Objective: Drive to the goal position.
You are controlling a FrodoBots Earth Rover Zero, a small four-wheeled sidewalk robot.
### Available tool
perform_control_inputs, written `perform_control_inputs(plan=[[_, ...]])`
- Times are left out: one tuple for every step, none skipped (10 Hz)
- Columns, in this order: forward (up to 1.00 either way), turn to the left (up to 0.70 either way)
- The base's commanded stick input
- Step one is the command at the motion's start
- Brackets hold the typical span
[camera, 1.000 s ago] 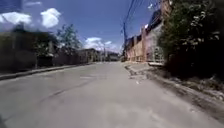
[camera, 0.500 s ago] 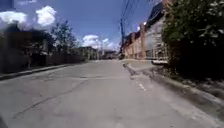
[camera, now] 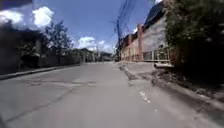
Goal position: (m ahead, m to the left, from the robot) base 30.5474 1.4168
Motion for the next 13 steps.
perform_control_inputs(plan=[[0.85, 0.03], [0.85, 0.05], [0.85, 0.05], [0.85, 0.07], [0.85, 0.05], [0.85, 0.06], [0.85, 0.02], [0.85, 0.08], [0.85, 0.00], [0.85, 0.00], [0.85, 0.00], [0.85, -0.03], [0.85, -0.16]])
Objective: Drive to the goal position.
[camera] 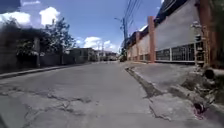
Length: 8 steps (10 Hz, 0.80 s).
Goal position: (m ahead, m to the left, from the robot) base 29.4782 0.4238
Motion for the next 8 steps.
perform_control_inputs(plan=[[0.85, -0.34], [0.85, -0.34], [0.85, -0.30], [0.85, -0.09], [0.85, 0.00], [0.85, 0.00], [0.85, 0.00], [0.85, 0.00]])
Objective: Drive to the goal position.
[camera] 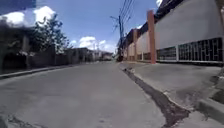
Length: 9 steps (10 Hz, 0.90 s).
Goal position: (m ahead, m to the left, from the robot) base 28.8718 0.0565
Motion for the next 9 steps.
perform_control_inputs(plan=[[0.85, 0.02], [0.85, 0.01], [0.85, 0.00], [0.85, 0.00], [0.85, 0.06], [0.85, 0.06], [0.85, 0.11], [0.85, 0.14], [0.85, 0.13]])
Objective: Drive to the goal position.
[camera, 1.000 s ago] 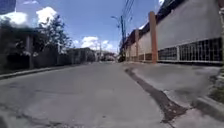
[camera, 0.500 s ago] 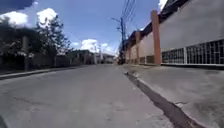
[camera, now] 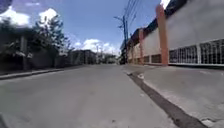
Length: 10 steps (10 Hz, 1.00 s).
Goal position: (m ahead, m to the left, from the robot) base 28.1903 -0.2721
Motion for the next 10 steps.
perform_control_inputs(plan=[[0.85, 0.04], [0.85, 0.06], [0.85, 0.11], [0.85, 0.00], [0.85, 0.02], [0.85, 0.01], [0.85, 0.04], [0.85, 0.05], [0.85, -0.09], [0.85, -0.34]])
